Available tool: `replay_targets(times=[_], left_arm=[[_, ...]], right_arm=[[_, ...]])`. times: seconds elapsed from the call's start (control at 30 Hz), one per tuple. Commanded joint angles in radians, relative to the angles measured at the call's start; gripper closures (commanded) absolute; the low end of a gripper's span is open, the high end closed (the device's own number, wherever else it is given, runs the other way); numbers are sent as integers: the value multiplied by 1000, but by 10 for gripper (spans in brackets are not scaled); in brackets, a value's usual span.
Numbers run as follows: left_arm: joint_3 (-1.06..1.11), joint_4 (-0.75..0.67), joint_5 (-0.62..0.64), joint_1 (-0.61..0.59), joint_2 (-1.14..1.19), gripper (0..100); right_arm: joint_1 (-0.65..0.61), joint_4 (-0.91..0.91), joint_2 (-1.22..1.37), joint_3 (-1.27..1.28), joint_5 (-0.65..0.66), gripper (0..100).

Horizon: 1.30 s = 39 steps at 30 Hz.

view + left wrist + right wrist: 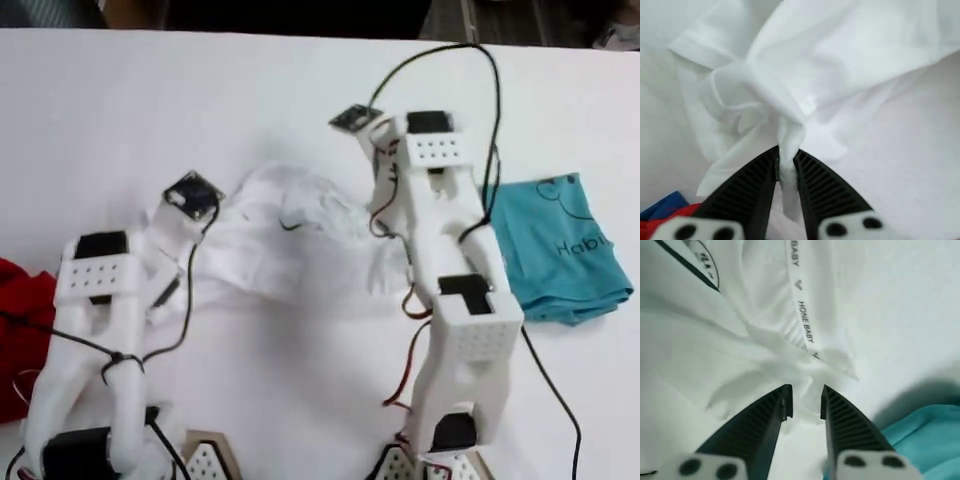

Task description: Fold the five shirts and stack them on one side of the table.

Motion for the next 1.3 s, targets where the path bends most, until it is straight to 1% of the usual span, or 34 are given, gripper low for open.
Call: replay_targets(times=[0.0, 0.07, 0.3, 0.4, 0.6, 0.77, 0.93, 1.03, 1.17, 1.27], left_arm=[[-4, -12, 5, 0, -12, 973], [-5, -12, 5, 0, -12, 973], [-10, -12, 5, 0, -12, 973], [-10, -14, 5, 0, -12, 973], [-10, -14, 5, 0, -12, 973], [-5, -14, 5, 0, -12, 973], [-5, -14, 5, 0, -12, 973], [-7, -14, 5, 0, -12, 973], [-5, -14, 5, 0, -12, 973], [-4, -14, 5, 0, -12, 973]], right_arm=[[12, 19, -7, -9, 6, 847], [5, 18, -7, 17, 6, 833], [4, 15, -7, 86, 8, 832], [1, 10, -7, 129, 41, 833], [-71, 15, -15, 163, 48, 833], [-122, 10, -7, 161, 48, 886], [-119, 10, -12, 157, 48, 926], [-113, 10, -18, 150, 48, 978], [-88, 19, -28, 77, 48, 978], [-67, 27, -90, 5, 48, 978]])
